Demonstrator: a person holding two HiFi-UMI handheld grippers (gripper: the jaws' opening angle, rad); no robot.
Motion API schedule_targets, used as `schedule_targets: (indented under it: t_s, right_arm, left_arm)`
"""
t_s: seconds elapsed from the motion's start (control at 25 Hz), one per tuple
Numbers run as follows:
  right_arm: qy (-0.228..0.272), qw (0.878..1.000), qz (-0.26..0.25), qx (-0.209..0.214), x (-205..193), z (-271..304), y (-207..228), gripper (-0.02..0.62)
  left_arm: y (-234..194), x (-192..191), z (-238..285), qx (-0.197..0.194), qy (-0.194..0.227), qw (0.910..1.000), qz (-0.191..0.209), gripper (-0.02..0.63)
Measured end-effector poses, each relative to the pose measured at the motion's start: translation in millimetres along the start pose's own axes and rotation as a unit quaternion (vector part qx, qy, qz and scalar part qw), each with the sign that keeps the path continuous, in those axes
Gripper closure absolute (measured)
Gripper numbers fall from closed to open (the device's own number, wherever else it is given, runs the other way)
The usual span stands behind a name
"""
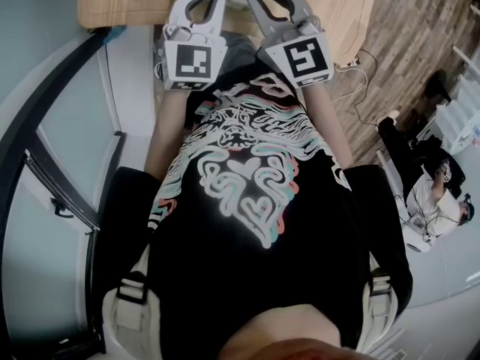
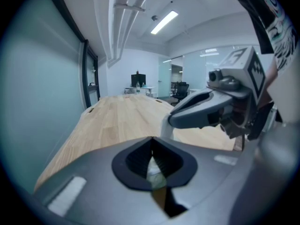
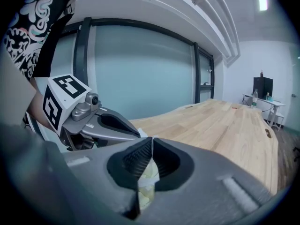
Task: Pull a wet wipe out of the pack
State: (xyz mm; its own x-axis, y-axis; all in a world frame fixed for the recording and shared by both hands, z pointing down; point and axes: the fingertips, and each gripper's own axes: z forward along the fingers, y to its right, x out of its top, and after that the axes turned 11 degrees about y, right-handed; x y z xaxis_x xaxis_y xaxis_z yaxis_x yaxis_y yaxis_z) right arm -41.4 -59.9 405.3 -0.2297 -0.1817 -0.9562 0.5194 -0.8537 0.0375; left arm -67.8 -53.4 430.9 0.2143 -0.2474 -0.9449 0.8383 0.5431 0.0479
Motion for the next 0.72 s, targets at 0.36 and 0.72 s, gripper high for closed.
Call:
schedule_targets:
  t_s: [0.36, 0.72]
  right_arm:
    - [-0.001, 1.000, -0.007, -0.008, 10, -7, 4, 0.589]
    - [0.011, 1.000, -0.009, -0.013, 17, -11, 5, 0.589]
  left_arm:
    - [2, 6, -3, 0.002, 0.003, 1.0000, 0.006, 0.618]
    - [1, 11, -8, 0.002, 0.005, 0.9998, 0.017, 0.618]
